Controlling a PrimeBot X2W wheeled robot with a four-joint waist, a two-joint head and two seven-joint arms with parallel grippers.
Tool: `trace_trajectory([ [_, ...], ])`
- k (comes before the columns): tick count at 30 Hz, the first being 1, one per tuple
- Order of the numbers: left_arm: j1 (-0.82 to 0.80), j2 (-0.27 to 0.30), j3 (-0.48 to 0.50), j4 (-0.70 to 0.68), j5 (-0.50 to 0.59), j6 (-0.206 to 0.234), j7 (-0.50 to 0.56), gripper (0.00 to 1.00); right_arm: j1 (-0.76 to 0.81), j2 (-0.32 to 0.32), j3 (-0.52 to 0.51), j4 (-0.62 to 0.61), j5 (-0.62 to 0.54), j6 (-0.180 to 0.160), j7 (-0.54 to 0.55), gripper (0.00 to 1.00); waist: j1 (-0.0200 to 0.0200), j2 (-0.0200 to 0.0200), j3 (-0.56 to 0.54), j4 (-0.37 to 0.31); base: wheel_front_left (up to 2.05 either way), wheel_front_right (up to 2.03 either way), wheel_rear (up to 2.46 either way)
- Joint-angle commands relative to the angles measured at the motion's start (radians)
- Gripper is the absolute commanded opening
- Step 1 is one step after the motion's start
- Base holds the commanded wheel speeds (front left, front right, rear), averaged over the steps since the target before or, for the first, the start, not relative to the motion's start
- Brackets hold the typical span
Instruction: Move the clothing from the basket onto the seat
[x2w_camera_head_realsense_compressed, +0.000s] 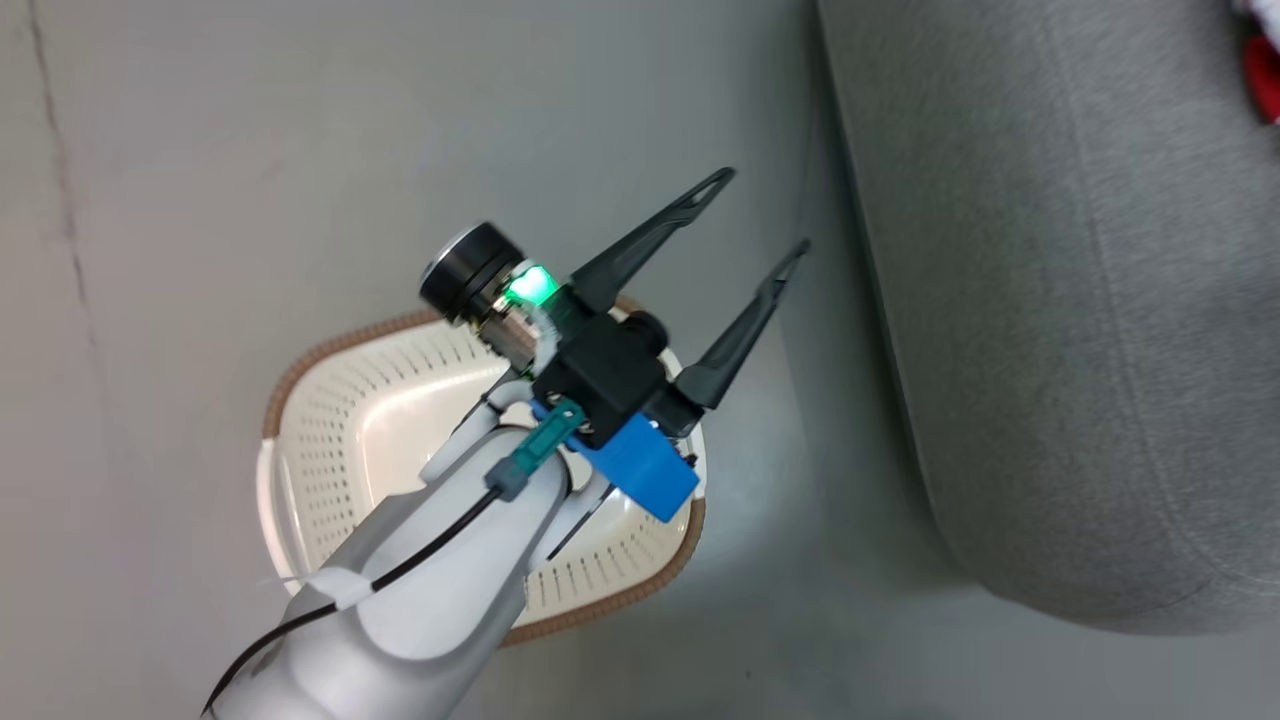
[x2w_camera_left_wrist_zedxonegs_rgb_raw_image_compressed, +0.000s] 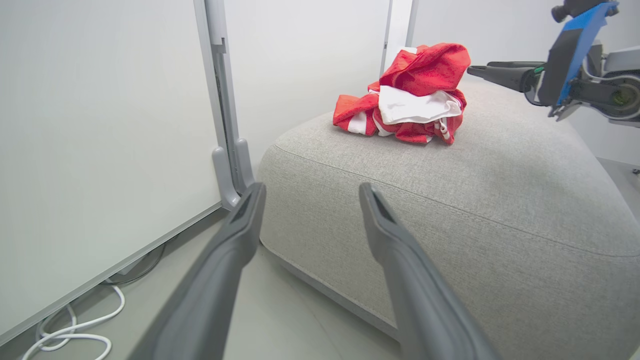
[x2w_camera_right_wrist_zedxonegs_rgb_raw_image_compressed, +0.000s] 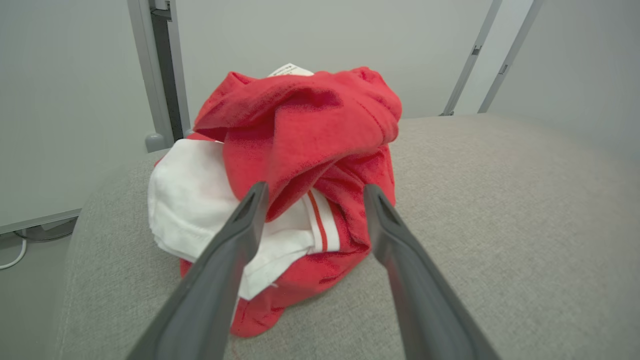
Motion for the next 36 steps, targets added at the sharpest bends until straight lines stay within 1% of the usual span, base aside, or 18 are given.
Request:
trace_trajectory([
  [1,0.022,0.003,0.017,-0.005,-0.007,0.007,-0.005,1.0,0.04,0.008,0.008,-0.027,-0.008,0.0,-0.004,1.0,0.0,0.0,-0.098,-0.001,0.0,0.0,0.0],
  [3,0.059,0.008,0.047,-0.007,-0.017,0.015,-0.005,1.0,0.111,0.032,0.039,-0.075,-0.015,0.0,-0.004,1.0,0.0,0.0,-0.149,0.001,0.0,0.0,0.0],
  [8,0.154,0.026,0.136,-0.018,-0.033,0.039,-0.005,1.0,0.232,0.079,0.13,-0.219,0.015,0.0,-0.004,1.0,0.0,0.0,-0.255,0.022,0.0,0.0,0.0],
  [13,0.25,0.047,0.23,-0.029,-0.042,0.056,-0.004,1.0,0.319,0.128,0.259,-0.349,0.041,0.0,-0.004,1.0,0.0,0.0,-0.353,0.079,0.0,0.0,0.0],
  [15,0.29,0.053,0.273,-0.035,-0.049,0.066,-0.004,1.0,0.35,0.15,0.31,-0.384,0.046,0.0,-0.004,1.0,0.0,0.0,-0.387,0.105,0.0,0.0,0.0],
  [19,0.363,0.06,0.356,-0.036,-0.054,0.076,-0.004,1.0,0.401,0.18,0.375,-0.438,0.056,0.0,-0.004,1.0,0.0,0.0,-0.445,0.158,0.0,0.0,0.0],
  [23,0.429,0.06,0.432,-0.041,-0.052,0.081,-0.005,1.0,0.461,0.209,0.403,-0.462,0.049,0.0,-0.004,1.0,0.0,0.0,-0.496,0.204,0.0,0.0,0.0],
  [29,0.526,0.051,0.531,-0.051,-0.038,0.077,-0.005,1.0,0.56,0.247,0.422,-0.488,0.026,0.0,-0.004,1.0,0.0,0.0,-0.556,0.246,0.0,0.0,0.0],
  [36,0.612,0.033,0.579,-0.048,-0.007,0.056,-0.005,1.0,0.677,0.276,0.42,-0.526,-0.007,0.0,-0.004,1.0,0.0,0.0,-0.615,0.273,0.0,0.0,0.0],
])
